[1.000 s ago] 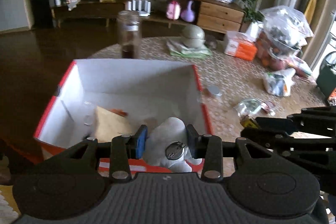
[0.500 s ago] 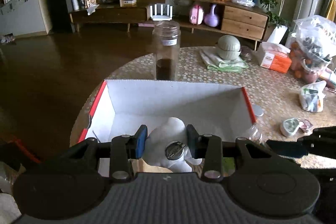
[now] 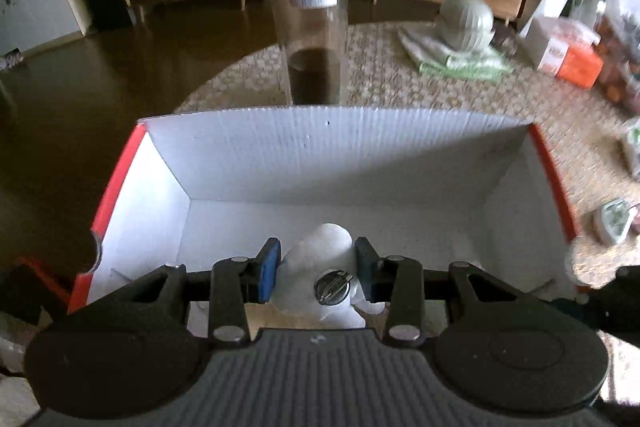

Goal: Organize objects
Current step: 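Carry the toy figure with the left tool and the battery pack with the right tool over the box, then open the left tool and the right tool to release both items into the box, then move the left tool toward the grey tape dispenser while the right tool approaches the pink packet, then grasp the grey tape dispenser with the left tool while the right tool grasps the pink packet, then carry the tape dispenser with the left tool and the packet with the right tool over the box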

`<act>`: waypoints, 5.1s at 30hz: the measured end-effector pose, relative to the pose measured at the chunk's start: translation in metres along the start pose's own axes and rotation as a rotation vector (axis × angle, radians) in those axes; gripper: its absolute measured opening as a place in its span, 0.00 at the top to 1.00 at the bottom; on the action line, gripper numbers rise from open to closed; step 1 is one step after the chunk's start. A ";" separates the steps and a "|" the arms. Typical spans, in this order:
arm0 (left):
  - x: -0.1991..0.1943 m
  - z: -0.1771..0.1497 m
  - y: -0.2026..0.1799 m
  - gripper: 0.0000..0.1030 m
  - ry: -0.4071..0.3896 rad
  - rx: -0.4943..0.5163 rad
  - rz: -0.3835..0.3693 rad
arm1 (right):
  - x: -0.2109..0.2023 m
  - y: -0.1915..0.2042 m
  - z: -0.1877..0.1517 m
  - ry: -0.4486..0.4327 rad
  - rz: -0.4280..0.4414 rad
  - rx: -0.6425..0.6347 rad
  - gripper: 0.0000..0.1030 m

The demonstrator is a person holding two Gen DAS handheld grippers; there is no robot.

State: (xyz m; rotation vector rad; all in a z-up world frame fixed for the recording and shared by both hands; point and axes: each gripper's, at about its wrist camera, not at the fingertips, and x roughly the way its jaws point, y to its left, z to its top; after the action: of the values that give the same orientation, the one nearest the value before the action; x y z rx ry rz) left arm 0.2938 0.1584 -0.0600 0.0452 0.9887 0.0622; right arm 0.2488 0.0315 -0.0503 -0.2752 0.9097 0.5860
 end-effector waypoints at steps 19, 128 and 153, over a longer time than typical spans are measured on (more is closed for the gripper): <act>0.023 0.007 -0.004 0.33 0.077 -0.045 -0.007 | 0.000 0.008 -0.005 0.016 0.015 -0.036 0.74; 0.049 -0.022 -0.299 0.18 -0.166 0.357 -0.229 | -0.022 -0.306 -0.129 -0.006 -0.043 0.211 0.57; -0.032 -0.072 -0.242 0.45 -0.189 0.022 -0.358 | -0.071 -0.258 -0.130 -0.004 -0.041 0.326 0.74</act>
State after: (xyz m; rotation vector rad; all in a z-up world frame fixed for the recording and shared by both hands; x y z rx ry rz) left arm 0.2234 -0.0843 -0.0889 -0.1047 0.7962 -0.2768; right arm 0.2804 -0.2638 -0.0751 0.0014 0.9776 0.3916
